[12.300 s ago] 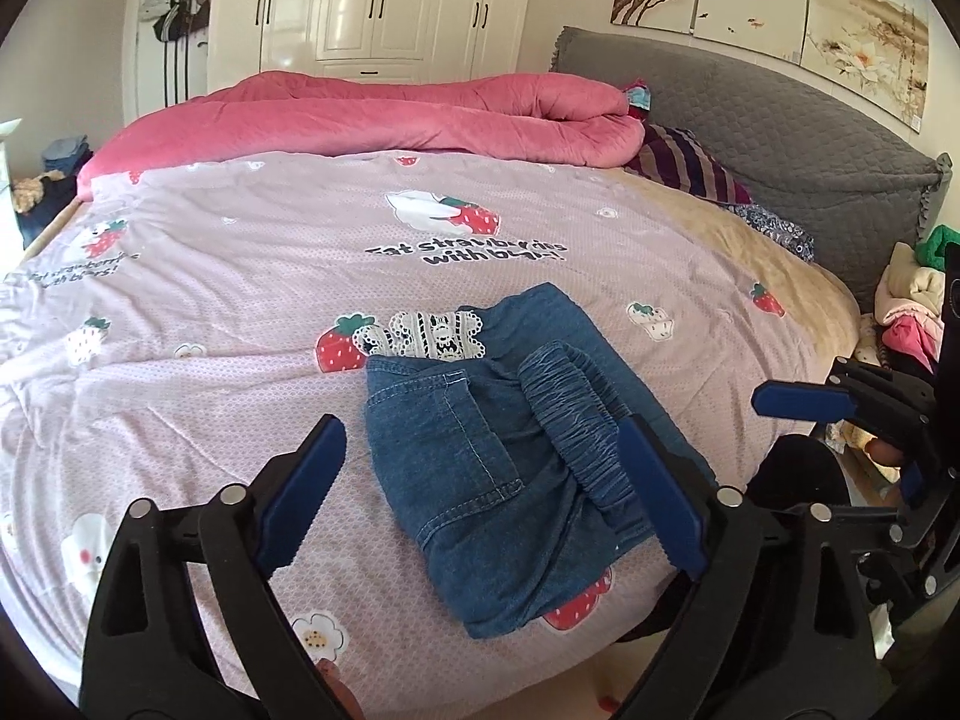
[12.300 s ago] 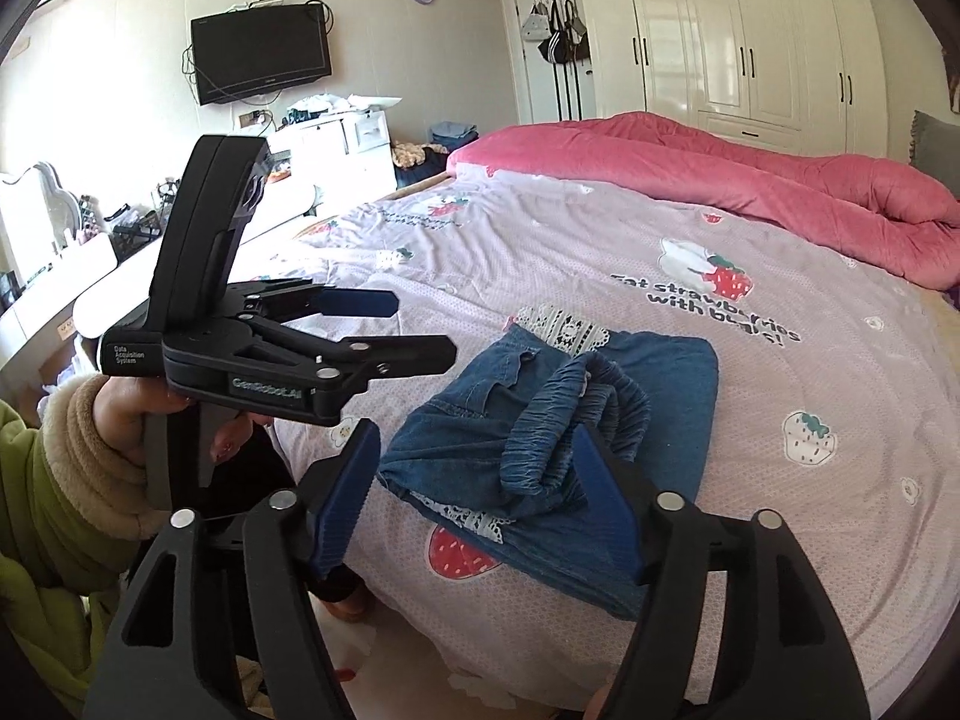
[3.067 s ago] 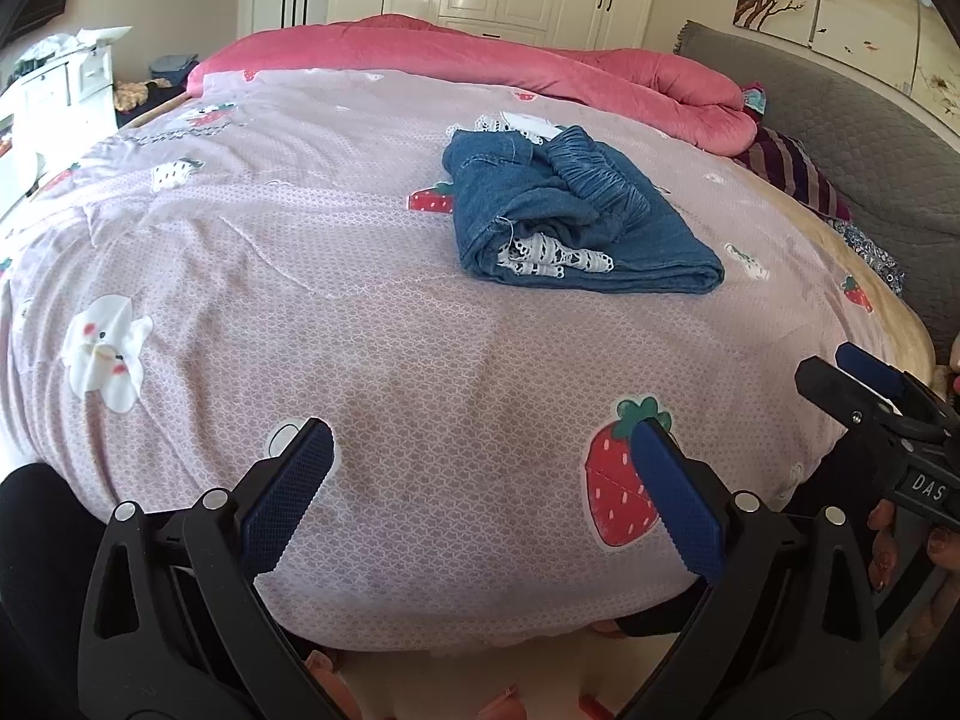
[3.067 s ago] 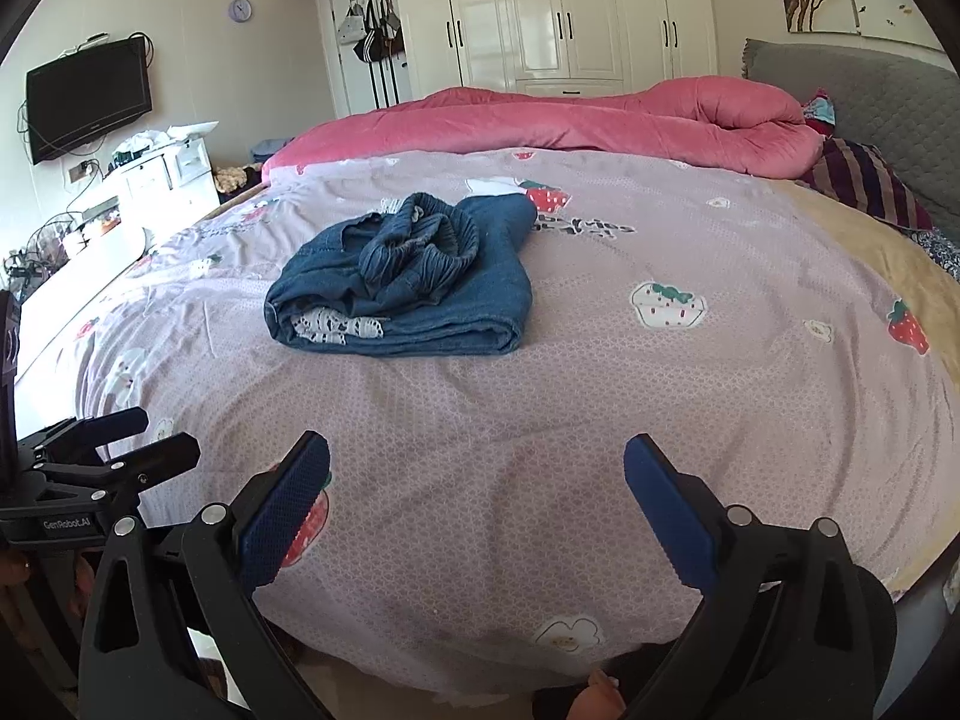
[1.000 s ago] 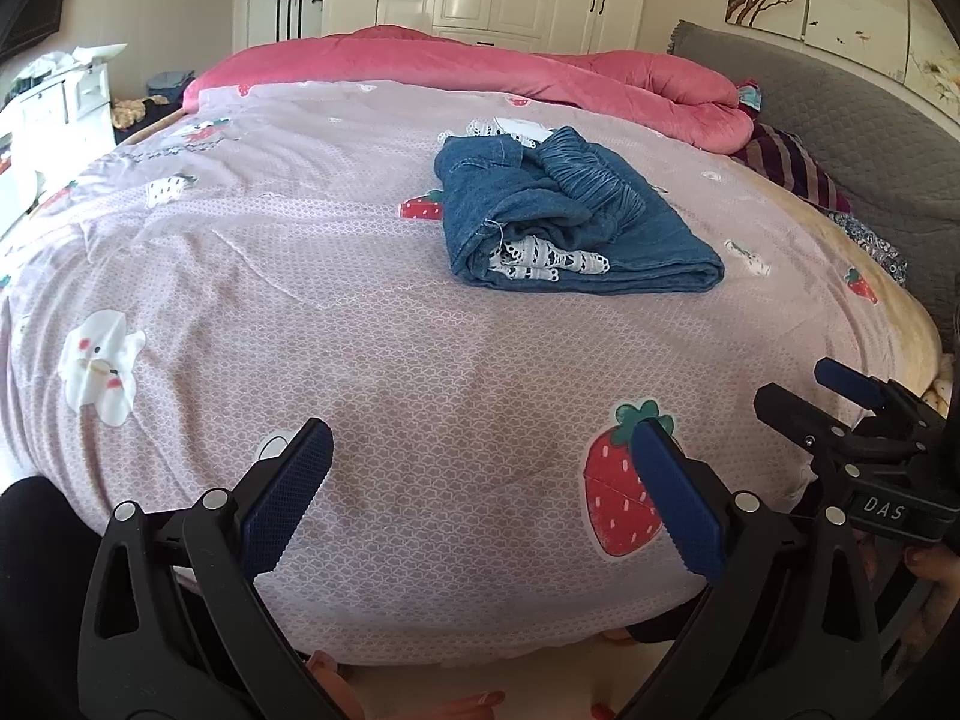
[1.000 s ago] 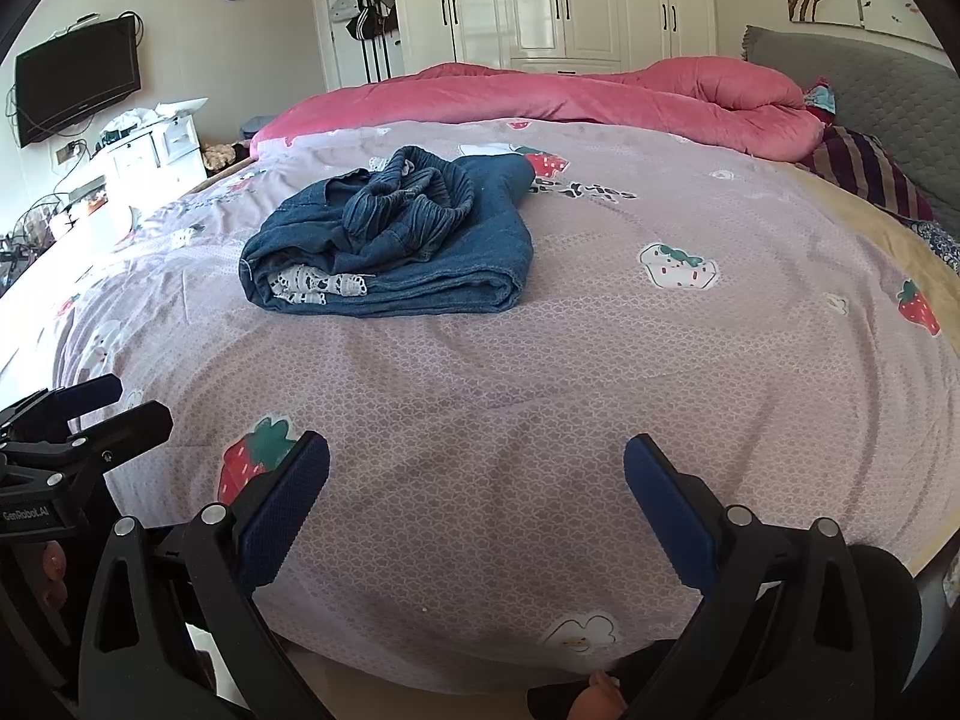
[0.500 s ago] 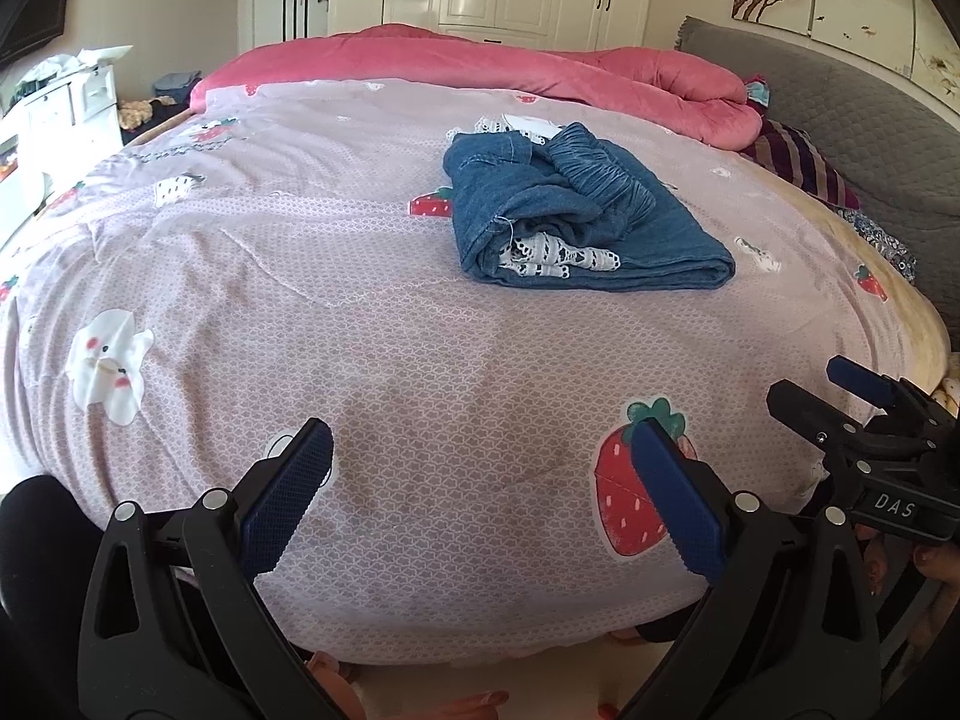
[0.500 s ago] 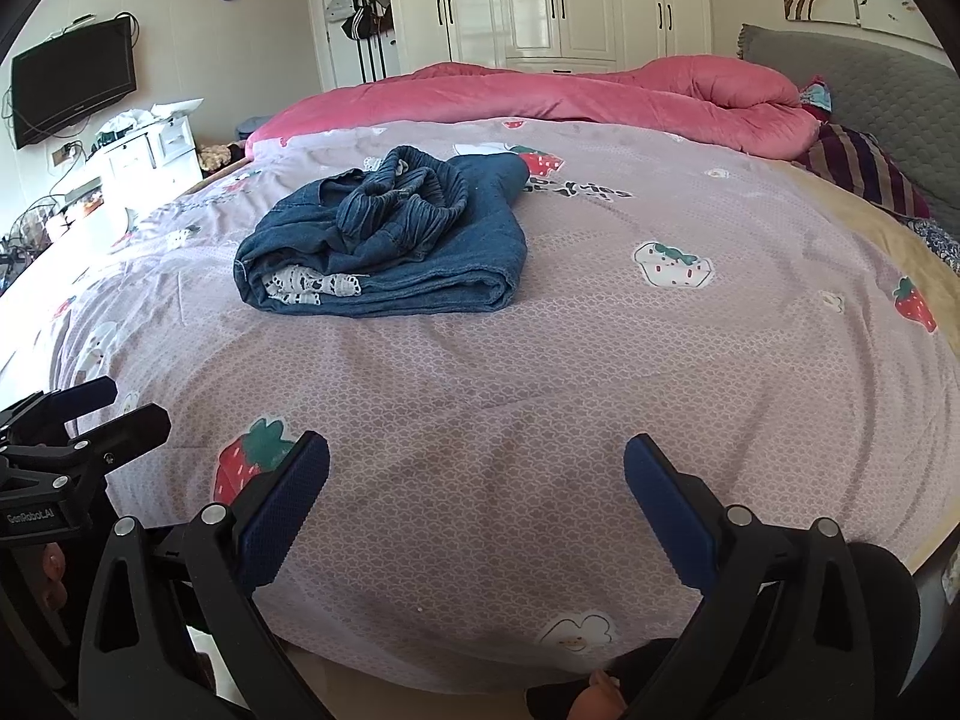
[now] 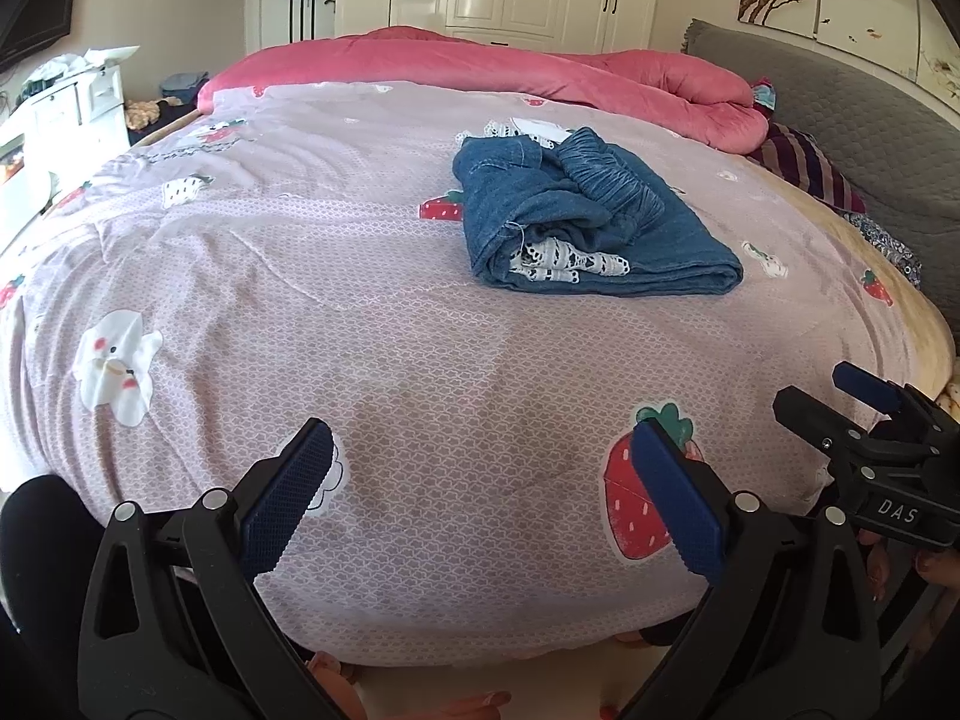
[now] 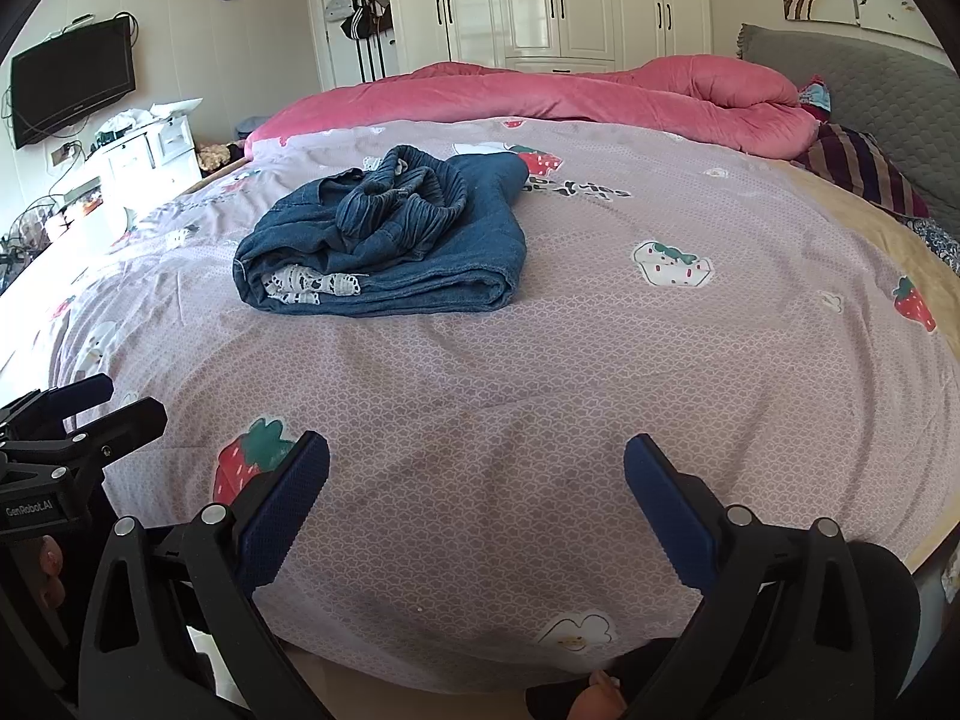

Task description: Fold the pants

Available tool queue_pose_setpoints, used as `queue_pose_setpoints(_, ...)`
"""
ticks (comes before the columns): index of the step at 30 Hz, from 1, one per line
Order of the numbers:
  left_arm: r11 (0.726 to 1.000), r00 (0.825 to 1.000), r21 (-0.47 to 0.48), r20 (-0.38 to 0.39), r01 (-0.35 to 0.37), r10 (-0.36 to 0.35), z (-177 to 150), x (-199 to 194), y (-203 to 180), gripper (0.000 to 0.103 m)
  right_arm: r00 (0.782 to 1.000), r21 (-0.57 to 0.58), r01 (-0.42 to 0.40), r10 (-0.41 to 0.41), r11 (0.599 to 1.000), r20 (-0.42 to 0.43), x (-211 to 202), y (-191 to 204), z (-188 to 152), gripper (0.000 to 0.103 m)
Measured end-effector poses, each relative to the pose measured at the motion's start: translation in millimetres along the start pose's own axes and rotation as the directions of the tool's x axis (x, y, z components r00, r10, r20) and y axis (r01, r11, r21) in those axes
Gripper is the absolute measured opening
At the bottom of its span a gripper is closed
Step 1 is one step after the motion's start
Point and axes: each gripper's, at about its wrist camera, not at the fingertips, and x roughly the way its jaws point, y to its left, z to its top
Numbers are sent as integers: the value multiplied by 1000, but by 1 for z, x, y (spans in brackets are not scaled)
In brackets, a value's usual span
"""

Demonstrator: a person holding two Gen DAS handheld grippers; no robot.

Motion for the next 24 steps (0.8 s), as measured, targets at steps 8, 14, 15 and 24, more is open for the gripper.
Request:
queue_pose_setpoints(8,1000,1000,8,-1,-19,19,0,1,-1,93,1000,1,2,-2,1000,0,0,0,0,98)
queue_pose_setpoints(14,1000,1000,6,-4,-21,21,0,1,-1,93,1000,1,2,-2,1000,-1,0,0,0,98)
queue_pose_setpoints(15,1000,1000,6,-4,-22,22,0,1,-1,93,1000,1,2,-2,1000,-1,0,0,0,98)
queue_pose_setpoints(24,1000,999,-6,-16,-28,28,1,4,1,93,1000,7,14,-14,1000,-1,2,-3,0,98)
